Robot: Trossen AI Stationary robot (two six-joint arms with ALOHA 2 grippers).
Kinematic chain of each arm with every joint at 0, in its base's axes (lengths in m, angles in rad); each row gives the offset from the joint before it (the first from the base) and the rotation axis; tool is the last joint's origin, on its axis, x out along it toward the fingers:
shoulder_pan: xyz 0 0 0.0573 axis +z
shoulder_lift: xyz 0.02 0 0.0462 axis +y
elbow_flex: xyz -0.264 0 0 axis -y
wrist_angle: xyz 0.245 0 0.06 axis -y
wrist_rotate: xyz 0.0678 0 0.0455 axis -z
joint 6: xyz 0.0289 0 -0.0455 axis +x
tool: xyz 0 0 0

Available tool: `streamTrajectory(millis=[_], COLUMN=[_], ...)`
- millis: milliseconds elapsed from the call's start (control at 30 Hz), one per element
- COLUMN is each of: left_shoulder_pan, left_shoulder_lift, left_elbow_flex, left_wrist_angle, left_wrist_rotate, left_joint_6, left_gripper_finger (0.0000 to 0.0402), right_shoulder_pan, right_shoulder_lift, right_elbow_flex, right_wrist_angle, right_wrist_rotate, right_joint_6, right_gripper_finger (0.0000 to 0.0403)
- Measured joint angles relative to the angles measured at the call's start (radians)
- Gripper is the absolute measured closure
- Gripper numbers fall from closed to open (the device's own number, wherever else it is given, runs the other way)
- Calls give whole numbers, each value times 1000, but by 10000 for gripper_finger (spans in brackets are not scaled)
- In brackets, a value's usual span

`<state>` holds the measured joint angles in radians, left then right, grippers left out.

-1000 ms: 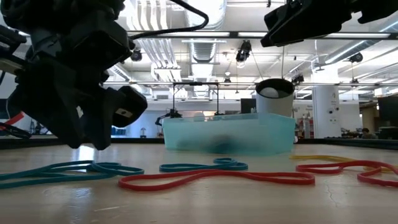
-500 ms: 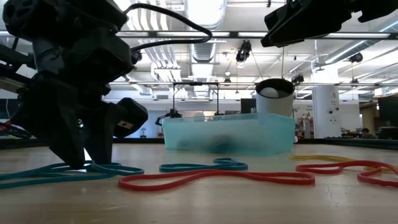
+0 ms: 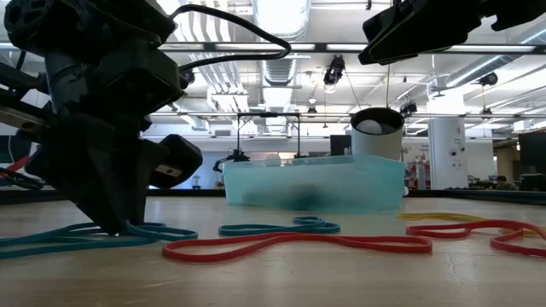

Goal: Pick and place rubber bands into bin
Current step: Put the blue rubber band into the blue bin

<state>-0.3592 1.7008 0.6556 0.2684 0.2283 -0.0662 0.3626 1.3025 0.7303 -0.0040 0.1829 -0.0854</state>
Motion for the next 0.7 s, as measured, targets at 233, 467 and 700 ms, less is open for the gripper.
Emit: streamTrajectory(millis=[233, 467, 700], left_shoulder_pan=[2, 2, 2], left_shoulder_lift=[-12, -69, -87], left_elbow_flex=[0, 0, -2], left_wrist_angle=[-3, 2, 4], left_wrist_rotate=[2, 2, 2], left_joint_6=[0, 1, 22], left_gripper_finger=[400, 398, 398], right_shoulder_pan=[0, 0, 0], right_shoulder_lift=[0, 0, 0], right_elbow_flex=[0, -3, -5], right_wrist_angle=[0, 0, 0], right_wrist_rotate=[0, 0, 0], right_joint_6=[0, 0, 0], right_gripper_finger=[317, 321, 325])
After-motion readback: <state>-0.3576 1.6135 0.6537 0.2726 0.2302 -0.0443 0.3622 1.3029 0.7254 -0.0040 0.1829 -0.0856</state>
